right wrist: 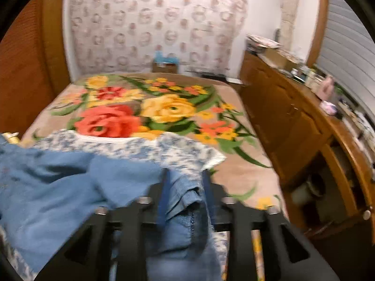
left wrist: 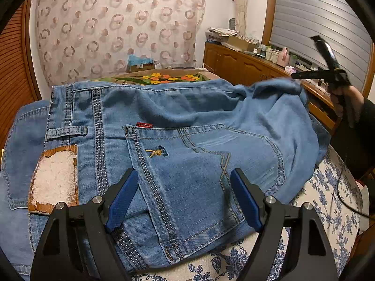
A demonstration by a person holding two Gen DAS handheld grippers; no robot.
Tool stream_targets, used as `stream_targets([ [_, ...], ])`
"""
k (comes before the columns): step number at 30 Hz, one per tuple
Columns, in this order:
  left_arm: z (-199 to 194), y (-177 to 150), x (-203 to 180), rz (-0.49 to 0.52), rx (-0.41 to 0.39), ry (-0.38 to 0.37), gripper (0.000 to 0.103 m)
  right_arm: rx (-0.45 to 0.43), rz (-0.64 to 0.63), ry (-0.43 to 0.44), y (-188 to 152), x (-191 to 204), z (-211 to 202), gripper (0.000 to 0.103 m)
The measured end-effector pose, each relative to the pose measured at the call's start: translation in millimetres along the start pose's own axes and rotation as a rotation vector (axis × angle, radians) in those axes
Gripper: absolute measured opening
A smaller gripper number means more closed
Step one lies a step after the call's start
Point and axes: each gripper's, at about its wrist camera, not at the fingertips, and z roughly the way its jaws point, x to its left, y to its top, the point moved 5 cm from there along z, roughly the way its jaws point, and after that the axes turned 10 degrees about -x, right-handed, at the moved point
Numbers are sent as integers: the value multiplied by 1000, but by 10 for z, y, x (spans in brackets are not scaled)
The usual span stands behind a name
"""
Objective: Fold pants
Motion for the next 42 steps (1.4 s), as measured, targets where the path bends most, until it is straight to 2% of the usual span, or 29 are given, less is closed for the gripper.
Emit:
stream_targets([
  [2,3,-7,-3,-2,0,-1,81,6,23,-37,-41,-42,61,44],
  [4,0,-11,-2,-2,-1,0,81,5,55,-47,-109,-92,57,46],
  [7,-1,-3,1,2,-1,2,81,5,87,0,-234,-4,-46,46],
  [11,-2,3,-6,2,-1,3,81,23,63,56,-468,-45,-133,46],
  [13,0,19,-10,5,-2,3,81,43,58,83,-524,-214,-144,46],
  [19,-11,59,-45,18,-10,9,81,97,34,123,-906,-311,-150,46],
  [23,-44,122,-92,10,-9,-2,81,116,32,141,-950,-384,-48,46],
  [29,-142,110,-150,15,3,33,81,118,50,169,-900,-489,230,45],
  [31,-211,67,-130,-1,6,48,81,106,45,166,-897,-452,146,28],
  [34,-310,13,-106,-16,5,68,81,77,-4,191,-902,-359,51,12],
  [37,-417,-26,-82,-11,2,98,81,47,-11,204,-855,-333,-167,10],
  [42,-609,0,30,-22,-29,130,82,-58,-10,154,-614,-695,-631,9],
])
